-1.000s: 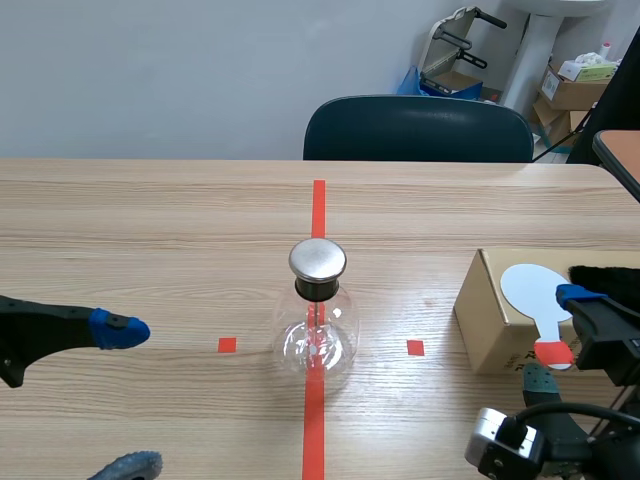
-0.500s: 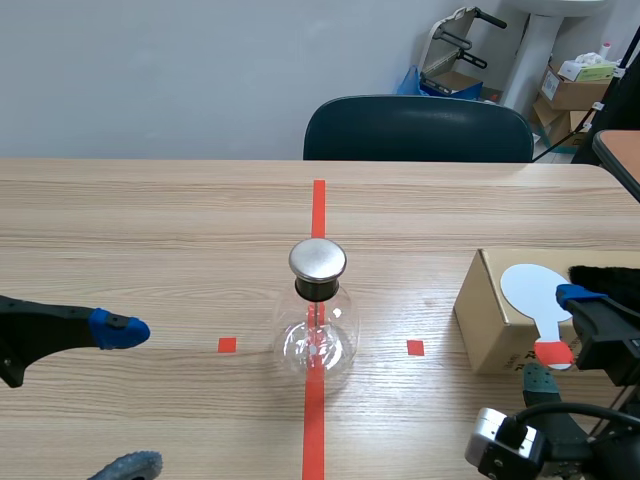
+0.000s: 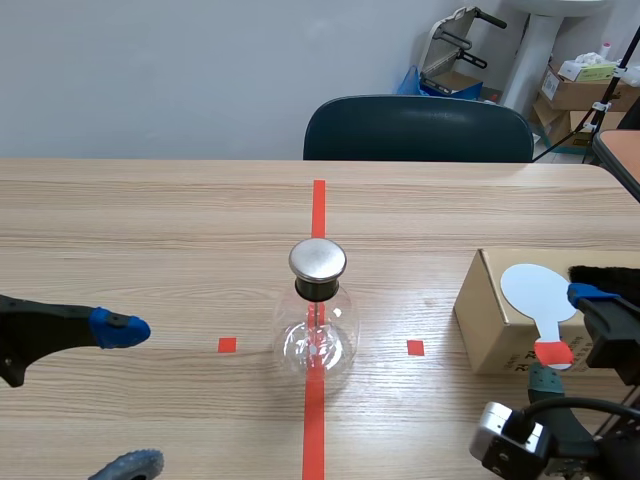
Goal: Do the electroscope experiment
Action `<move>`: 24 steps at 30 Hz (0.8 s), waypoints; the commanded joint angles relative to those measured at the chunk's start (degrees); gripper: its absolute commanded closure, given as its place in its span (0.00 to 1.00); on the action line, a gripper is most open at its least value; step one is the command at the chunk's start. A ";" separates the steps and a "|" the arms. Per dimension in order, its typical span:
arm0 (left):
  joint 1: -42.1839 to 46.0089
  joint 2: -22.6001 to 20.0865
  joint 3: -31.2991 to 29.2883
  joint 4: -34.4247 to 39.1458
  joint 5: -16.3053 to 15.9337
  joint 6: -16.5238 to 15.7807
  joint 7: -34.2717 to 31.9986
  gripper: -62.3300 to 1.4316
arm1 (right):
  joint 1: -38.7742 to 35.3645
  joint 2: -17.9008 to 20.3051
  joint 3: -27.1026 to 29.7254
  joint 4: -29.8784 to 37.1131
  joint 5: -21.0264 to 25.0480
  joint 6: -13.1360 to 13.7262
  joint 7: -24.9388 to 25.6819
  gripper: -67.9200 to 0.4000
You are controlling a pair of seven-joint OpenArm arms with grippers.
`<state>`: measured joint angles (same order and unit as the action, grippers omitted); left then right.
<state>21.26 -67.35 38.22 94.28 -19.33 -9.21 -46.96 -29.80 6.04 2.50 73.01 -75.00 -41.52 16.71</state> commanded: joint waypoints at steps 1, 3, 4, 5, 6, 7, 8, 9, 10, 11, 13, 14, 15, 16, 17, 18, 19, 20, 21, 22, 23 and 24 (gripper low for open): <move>0.00 2.43 -0.11 1.31 -1.11 0.81 -1.05 0.23 | -2.29 0.13 0.07 1.38 0.52 -2.21 -0.48 0.00; 0.02 4.44 -0.46 1.31 -1.09 2.16 -1.03 0.23 | -5.62 0.15 0.07 3.28 2.29 -2.38 -0.48 0.00; 0.02 5.38 -0.81 1.31 -1.09 2.54 -1.01 0.23 | -7.78 0.15 0.07 4.74 3.54 -2.40 -0.24 0.00; 0.17 6.19 -1.29 1.31 -1.09 2.75 -1.01 0.23 | -10.16 0.17 0.07 6.47 4.98 -2.40 0.22 0.00; 0.66 6.97 -2.19 1.31 -1.09 3.56 -1.01 0.23 | -12.70 0.33 0.07 8.50 6.80 -2.40 1.01 0.00; 1.29 7.93 -3.43 1.31 -1.09 4.76 -1.01 0.23 | -15.10 0.52 0.07 10.62 8.96 -2.25 1.92 0.00; 2.23 9.20 -5.11 1.31 -1.11 6.67 -0.79 0.23 | -17.49 0.98 0.07 12.98 11.78 -1.16 2.86 0.00; 3.32 10.69 -7.13 1.31 -1.14 8.63 0.04 0.23 | -19.67 1.53 0.07 15.56 14.78 0.98 3.41 0.00; 4.55 12.44 -9.49 1.31 -1.36 10.36 1.27 0.23 | -21.70 2.40 0.07 18.40 18.18 4.04 3.63 0.00; 5.75 14.32 -11.91 1.31 -1.60 11.54 2.71 0.23 | -23.41 3.56 0.07 21.27 22.14 7.45 3.61 0.00; 8.15 18.16 -16.85 1.31 -2.14 11.67 5.60 0.23 | -25.57 6.64 0.24 27.02 31.12 14.08 2.64 0.00; 9.35 20.02 -19.19 1.31 -2.14 11.67 6.71 0.23 | -25.79 8.57 0.24 29.77 35.67 17.14 0.98 0.00; 10.56 21.70 -21.40 1.31 -2.12 11.63 7.54 0.23 | -25.68 10.54 0.24 32.17 40.19 20.13 -1.03 0.00; 11.91 23.28 -23.52 1.31 -2.12 11.63 7.93 0.23 | -25.24 12.66 0.26 34.42 45.29 23.26 -2.67 0.00; 13.35 24.76 -25.57 1.31 -2.10 11.63 8.07 0.23 | -24.72 14.95 0.66 36.44 50.53 26.29 -3.74 0.00; 14.82 26.14 -27.58 1.33 -2.03 11.63 8.04 0.23 | -24.26 17.27 1.11 38.23 56.02 29.59 -4.24 0.00; 16.13 27.52 -29.27 1.38 -1.86 11.61 8.04 0.23 | -23.65 19.43 1.49 39.82 61.29 32.63 -4.20 0.00; 17.27 28.83 -30.84 1.42 -1.75 11.58 8.04 0.23 | -22.95 21.29 1.88 41.27 66.31 35.26 -4.17 0.00; 18.21 30.08 -32.15 1.42 -0.85 11.50 8.04 0.23 | -22.10 22.69 2.16 42.56 70.82 37.24 -4.20 0.00; 19.17 31.30 -33.35 1.42 0.46 11.45 8.04 0.23 | -21.03 23.82 2.36 43.69 74.93 38.62 -4.28 0.00; 20.04 32.39 -34.32 1.42 1.60 11.43 8.04 0.23 | -19.80 24.61 2.43 44.59 78.38 39.69 -4.63 0.00; 20.83 33.42 -35.19 1.42 2.67 11.45 8.04 0.23 | -18.25 25.29 2.40 45.31 81.35 40.87 -5.62 0.00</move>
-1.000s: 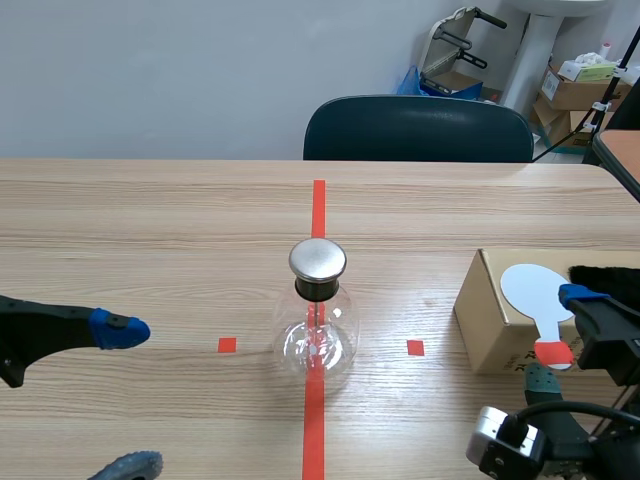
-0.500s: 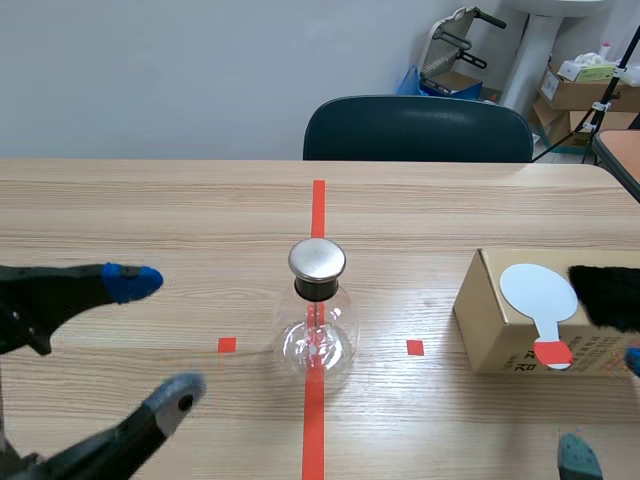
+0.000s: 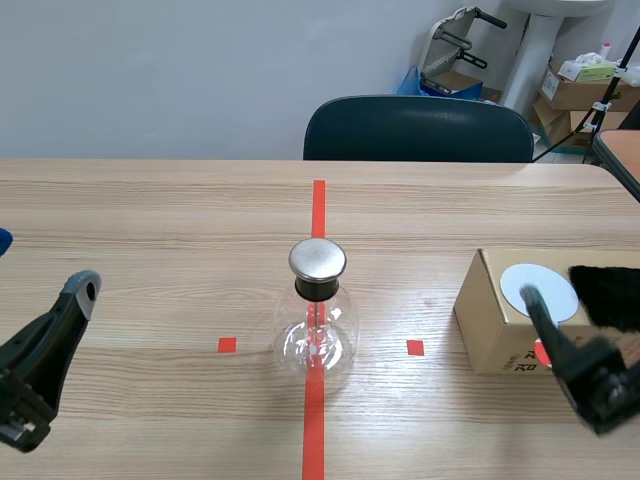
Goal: Do the electroscope experiment
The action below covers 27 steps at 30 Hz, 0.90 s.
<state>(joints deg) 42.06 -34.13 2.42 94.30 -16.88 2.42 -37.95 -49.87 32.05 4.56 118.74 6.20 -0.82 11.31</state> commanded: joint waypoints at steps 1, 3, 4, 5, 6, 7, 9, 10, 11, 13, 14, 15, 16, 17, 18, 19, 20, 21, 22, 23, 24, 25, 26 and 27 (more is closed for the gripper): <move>0.66 0.98 -0.17 1.40 0.63 -0.20 -0.96 0.23 | 3.52 -0.22 0.31 0.09 2.80 1.66 -1.42 0.00; 2.38 2.05 -1.57 1.42 0.63 -0.17 -0.98 0.23 | 7.08 0.33 0.24 0.70 8.22 5.01 -4.11 0.00; 3.34 2.36 -2.19 1.53 0.63 -0.17 -1.01 0.23 | 8.85 0.44 0.04 0.74 10.82 6.38 -5.42 0.00; 4.44 2.71 -2.80 1.88 0.61 -0.15 -1.01 0.23 | 10.54 0.76 -0.44 0.74 12.79 7.41 -6.60 0.00; 5.62 3.06 -3.45 2.36 0.61 -0.15 -1.14 0.23 | 12.15 1.07 -1.14 0.74 14.23 8.37 -7.85 0.00; 6.75 3.45 -4.09 2.99 0.63 -0.15 -1.25 0.23 | 13.62 1.25 -2.01 0.74 15.06 9.31 -8.83 0.00; 8.92 4.48 -5.55 4.70 0.63 -0.15 -1.25 0.23 | 16.17 1.29 -4.28 0.74 15.19 10.67 -10.54 0.00; 9.92 5.01 -6.32 5.66 0.72 -0.15 -1.25 0.23 | 17.31 1.29 -5.49 0.74 15.19 10.97 -11.15 0.00; 10.84 5.55 -6.99 6.54 1.20 -0.15 -1.22 0.23 | 18.29 1.29 -6.69 0.74 15.19 11.26 -11.30 0.00; 12.28 6.40 -8.13 7.74 2.16 -0.13 -1.18 0.23 | 19.82 1.27 -9.01 0.74 15.19 11.80 -11.17 0.00; 12.57 6.84 -8.41 8.02 2.78 -0.11 -1.18 0.23 | 20.55 1.27 -9.92 0.74 15.26 12.59 -11.17 0.00; 12.52 7.34 -8.44 8.04 3.08 -0.11 -1.05 0.23 | 21.16 1.27 -10.67 0.74 15.26 13.40 -11.13 0.00; 12.37 7.98 -8.44 8.04 3.13 -0.11 -0.72 0.23 | 21.49 1.27 -11.28 0.74 15.28 14.27 -10.91 0.00; 12.17 8.68 -8.44 8.07 3.56 -0.11 -0.44 0.23 | 21.49 1.25 -11.72 0.74 15.28 14.97 -10.47 0.00; 12.04 9.42 -8.44 8.07 4.55 0.00 -0.07 0.23 | 21.49 1.25 -11.93 0.74 15.28 15.69 -9.84 0.00; 11.91 10.12 -8.44 8.13 5.84 0.26 0.37 0.23 | 21.44 1.25 -12.09 0.74 15.28 15.74 -9.14 0.00; 11.65 10.86 -8.44 8.22 7.08 0.74 0.70 0.23 | 21.42 1.25 -12.22 0.74 15.30 15.72 -8.57 0.00; 11.26 11.80 -8.44 8.22 8.28 1.27 1.25 0.23 | 21.42 1.22 -12.28 0.74 15.30 15.72 -8.37 0.00; 10.84 12.83 -8.44 8.22 9.20 1.66 1.90 0.23 | 21.38 1.22 -12.28 0.74 15.30 15.72 -8.35 0.00; 10.40 13.84 -8.44 8.22 10.08 2.05 2.19 0.23 | 21.29 1.25 -12.28 0.74 15.30 15.67 -8.39 0.00; 10.08 14.82 -8.44 8.22 11.06 2.45 2.78 0.23 | 21.29 1.25 -12.28 0.74 15.30 15.67 -8.44 0.00; 9.64 15.58 -8.44 8.31 11.82 2.49 3.43 0.23 | 21.29 1.25 -12.28 0.74 15.30 15.67 -8.44 0.00; 9.44 16.20 -8.44 8.48 12.44 2.62 4.24 0.23 | 21.29 1.25 -12.28 0.74 15.30 15.67 -8.44 0.00; 9.31 16.55 -8.44 8.72 12.70 2.67 4.70 0.23 | 21.29 1.25 -12.28 0.74 15.30 15.67 -8.44 0.00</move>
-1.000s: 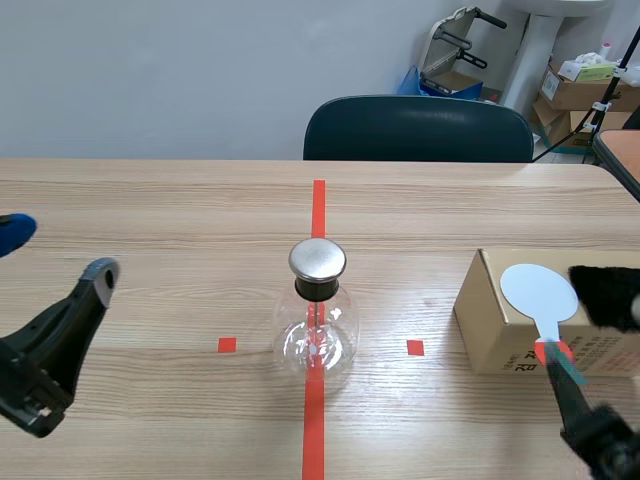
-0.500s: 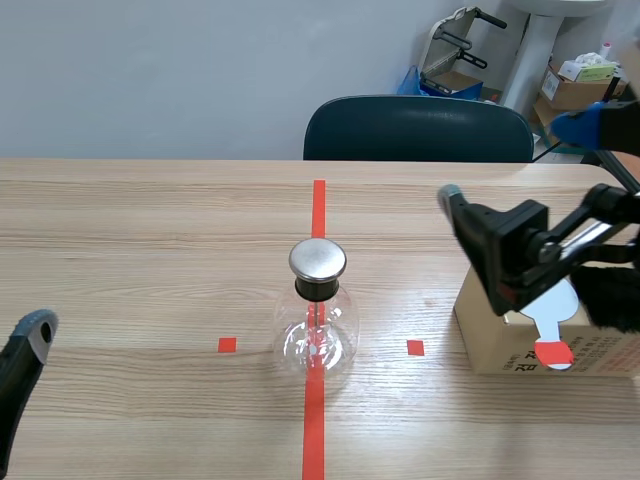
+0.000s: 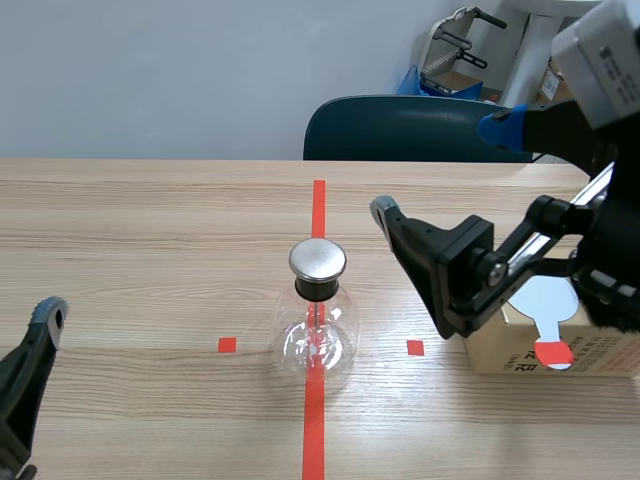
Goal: Do the electroscope experiment
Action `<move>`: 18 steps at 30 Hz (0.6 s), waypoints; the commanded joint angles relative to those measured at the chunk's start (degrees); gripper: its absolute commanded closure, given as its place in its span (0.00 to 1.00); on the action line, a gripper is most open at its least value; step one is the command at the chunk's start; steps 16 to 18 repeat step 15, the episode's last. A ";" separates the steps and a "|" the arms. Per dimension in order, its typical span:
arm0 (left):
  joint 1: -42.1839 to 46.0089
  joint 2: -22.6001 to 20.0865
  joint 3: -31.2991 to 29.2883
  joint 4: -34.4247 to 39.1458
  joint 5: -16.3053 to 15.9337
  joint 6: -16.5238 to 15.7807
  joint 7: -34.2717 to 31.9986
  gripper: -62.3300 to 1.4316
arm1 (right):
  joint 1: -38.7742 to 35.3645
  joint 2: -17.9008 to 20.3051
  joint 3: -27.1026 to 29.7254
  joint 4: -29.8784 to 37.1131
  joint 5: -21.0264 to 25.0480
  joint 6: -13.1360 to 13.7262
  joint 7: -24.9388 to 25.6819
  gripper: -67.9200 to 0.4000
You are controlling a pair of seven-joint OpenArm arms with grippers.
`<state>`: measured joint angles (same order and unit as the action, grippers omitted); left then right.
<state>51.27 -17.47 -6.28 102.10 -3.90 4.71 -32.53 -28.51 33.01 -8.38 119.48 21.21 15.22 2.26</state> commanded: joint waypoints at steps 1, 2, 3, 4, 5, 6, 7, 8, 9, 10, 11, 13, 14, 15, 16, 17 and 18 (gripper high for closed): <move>0.13 0.04 0.26 1.29 -0.28 0.72 -0.61 0.23 | -0.07 0.28 0.66 0.00 0.28 -0.37 0.59 0.00; 0.22 0.13 0.24 1.60 -0.28 0.76 -0.61 0.23 | -0.07 0.28 0.66 0.00 0.28 -0.37 0.59 0.00; 0.35 0.15 0.15 1.90 -0.28 1.18 -0.61 0.23 | -0.07 0.28 0.66 0.00 0.28 -0.37 0.63 0.00; 0.44 0.15 0.13 2.05 -0.28 1.22 -0.61 0.23 | -0.07 0.28 0.66 0.00 0.28 -0.37 0.63 0.00; 0.44 0.15 0.13 2.27 -0.28 1.22 -0.66 0.23 | -0.07 0.28 0.66 0.00 0.28 -0.37 0.63 0.00; 0.44 0.15 0.13 2.47 -0.28 1.22 -0.66 0.23 | -0.07 0.28 0.66 0.00 0.28 -0.37 0.66 0.00; 0.44 0.13 0.13 2.64 -0.28 1.22 -0.70 0.23 | -0.04 0.28 0.66 0.00 0.28 -0.37 0.68 0.00; 0.44 0.13 0.13 2.73 -0.28 1.22 -0.96 0.23 | -0.04 0.26 0.66 0.00 0.28 -0.37 0.68 0.00; 0.44 0.13 0.13 2.89 -0.28 1.36 -1.03 0.23 | -0.04 0.26 0.66 0.00 0.28 -0.37 0.66 0.00; 0.44 0.13 0.13 3.02 -0.28 1.62 -1.03 0.23 | -0.04 0.26 0.66 0.00 0.28 -0.37 0.63 0.00; 0.44 0.13 0.13 3.15 -0.28 1.62 -1.03 0.23 | -0.04 0.28 0.66 0.00 0.26 -0.37 0.61 0.00; 0.44 0.13 0.13 3.30 -0.28 1.62 -1.03 0.23 | -0.04 0.28 0.66 0.00 0.26 -0.39 0.61 0.00; 0.42 0.13 0.13 3.30 -0.28 1.62 -1.03 0.23 | -0.04 0.28 0.66 0.00 0.26 -0.39 0.61 0.00; 0.39 0.13 0.13 3.30 -0.28 1.62 -1.03 0.23 | -0.04 0.26 0.66 0.00 0.26 -0.37 0.63 0.00; 0.39 0.13 0.13 3.30 -0.28 1.62 -1.03 0.23 | -0.04 0.26 0.66 0.00 0.26 -0.37 0.63 0.00; 0.39 0.13 0.13 3.30 -0.28 1.62 -1.03 0.23 | -0.04 0.26 0.66 0.00 0.26 -0.37 0.63 0.00; 0.39 0.13 0.13 3.30 -0.28 1.62 -1.03 0.23 | -0.04 0.26 0.66 0.00 0.26 -0.37 0.63 0.00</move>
